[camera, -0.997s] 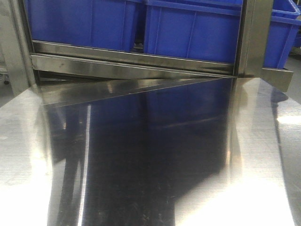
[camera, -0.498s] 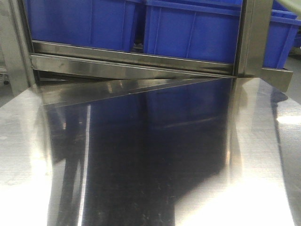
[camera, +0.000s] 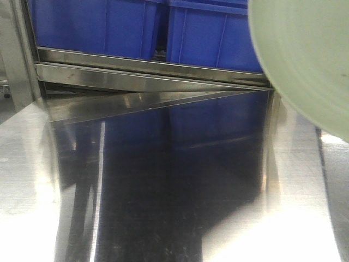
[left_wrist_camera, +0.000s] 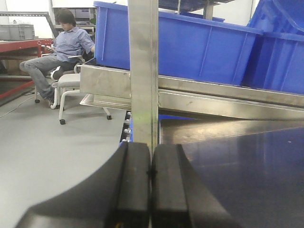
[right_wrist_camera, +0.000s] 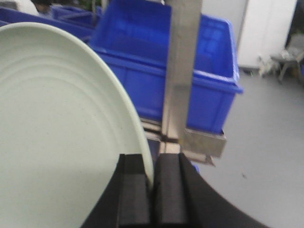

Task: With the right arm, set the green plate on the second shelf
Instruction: 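Hold the plate raised upright beside the robot with the right gripper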

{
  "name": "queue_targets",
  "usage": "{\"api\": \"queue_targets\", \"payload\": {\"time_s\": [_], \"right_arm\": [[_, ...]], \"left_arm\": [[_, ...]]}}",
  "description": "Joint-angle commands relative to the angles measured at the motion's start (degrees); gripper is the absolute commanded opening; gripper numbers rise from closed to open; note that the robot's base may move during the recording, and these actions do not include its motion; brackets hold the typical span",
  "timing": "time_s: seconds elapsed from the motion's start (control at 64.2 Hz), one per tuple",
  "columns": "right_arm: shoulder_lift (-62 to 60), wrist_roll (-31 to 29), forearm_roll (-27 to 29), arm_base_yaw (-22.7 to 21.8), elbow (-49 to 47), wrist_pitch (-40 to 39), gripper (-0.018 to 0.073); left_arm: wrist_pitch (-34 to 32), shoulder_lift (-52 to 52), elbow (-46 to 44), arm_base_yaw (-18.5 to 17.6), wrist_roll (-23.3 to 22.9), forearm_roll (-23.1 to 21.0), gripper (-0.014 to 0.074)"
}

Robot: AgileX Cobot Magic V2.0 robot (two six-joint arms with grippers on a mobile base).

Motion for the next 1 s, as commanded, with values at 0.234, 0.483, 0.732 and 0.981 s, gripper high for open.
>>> {"api": "queue_targets", "payload": {"time_s": [0.234, 0.483, 0.732, 0.981], "right_arm": [[-6.86, -4.71, 8.55, -1.92, 10.30, -20.02, 0.0059], [-8.33, -4.66, 8.61, -4.18, 14.58, -21.50, 0.0059], [-8.33, -4.62, 8.61, -4.19, 14.89, -23.62, 0.0059], [-8.33, -4.61, 8.56, -4.19, 14.89, -23.24, 0.0059]], "left_arm": [[-5.07, -1.00, 2.27, -0.14, -0.12, -0.18, 0.0130], [-5.07, -1.00, 2.27, -0.14, -0.12, -0.18, 0.0130], [-5.07, -1.00, 2.27, -0.14, -0.12, -0.18, 0.0130], [-5.07, -1.00, 2.27, -0.14, -0.12, -0.18, 0.0130]]}}
